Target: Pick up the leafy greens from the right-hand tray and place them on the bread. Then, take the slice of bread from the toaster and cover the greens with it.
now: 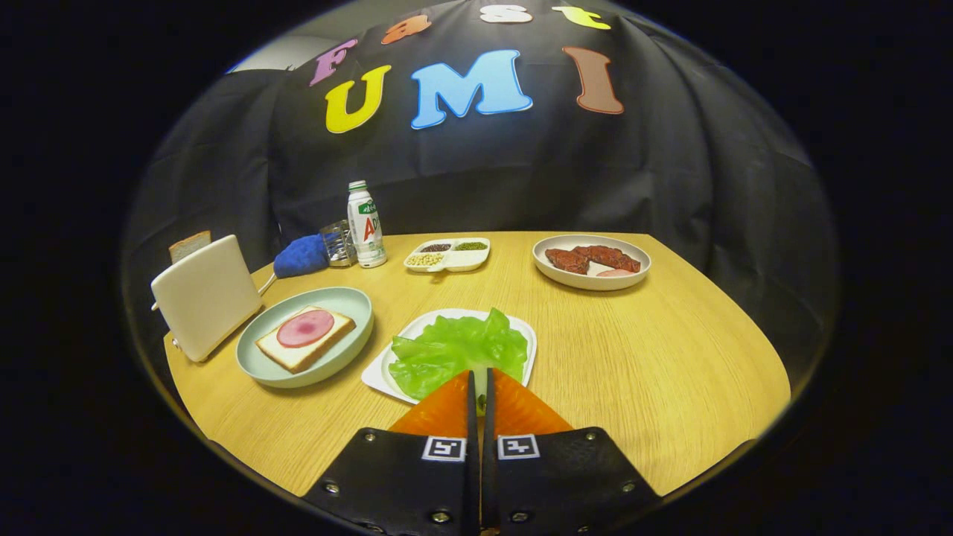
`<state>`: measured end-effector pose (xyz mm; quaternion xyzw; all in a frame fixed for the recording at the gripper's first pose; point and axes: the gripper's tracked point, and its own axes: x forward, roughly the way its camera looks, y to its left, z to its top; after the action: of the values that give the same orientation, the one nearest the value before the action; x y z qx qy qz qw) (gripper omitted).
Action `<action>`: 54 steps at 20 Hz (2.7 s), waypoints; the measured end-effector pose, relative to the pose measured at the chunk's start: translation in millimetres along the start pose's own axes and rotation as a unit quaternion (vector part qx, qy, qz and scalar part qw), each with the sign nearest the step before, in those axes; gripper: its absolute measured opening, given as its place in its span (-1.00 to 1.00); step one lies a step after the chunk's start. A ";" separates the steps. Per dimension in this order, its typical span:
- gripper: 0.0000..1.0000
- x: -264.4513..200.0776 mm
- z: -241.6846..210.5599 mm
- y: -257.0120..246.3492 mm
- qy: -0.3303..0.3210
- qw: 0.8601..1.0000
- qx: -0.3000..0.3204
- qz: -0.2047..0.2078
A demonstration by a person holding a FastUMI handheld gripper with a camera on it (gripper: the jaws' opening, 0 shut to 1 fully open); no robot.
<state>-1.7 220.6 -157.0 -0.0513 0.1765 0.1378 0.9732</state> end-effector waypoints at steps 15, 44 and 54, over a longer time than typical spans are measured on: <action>-0.97 -34.4 62.5 45.2 -0.067 0.997 -0.026 0.034; -0.97 35.8 35.9 197.9 -0.027 0.987 -0.060 0.145; -0.38 35.2 23.4 184.3 -0.016 0.992 -0.077 0.102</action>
<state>-15.2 409.3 -157.2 -0.1054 0.1543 0.2507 0.9499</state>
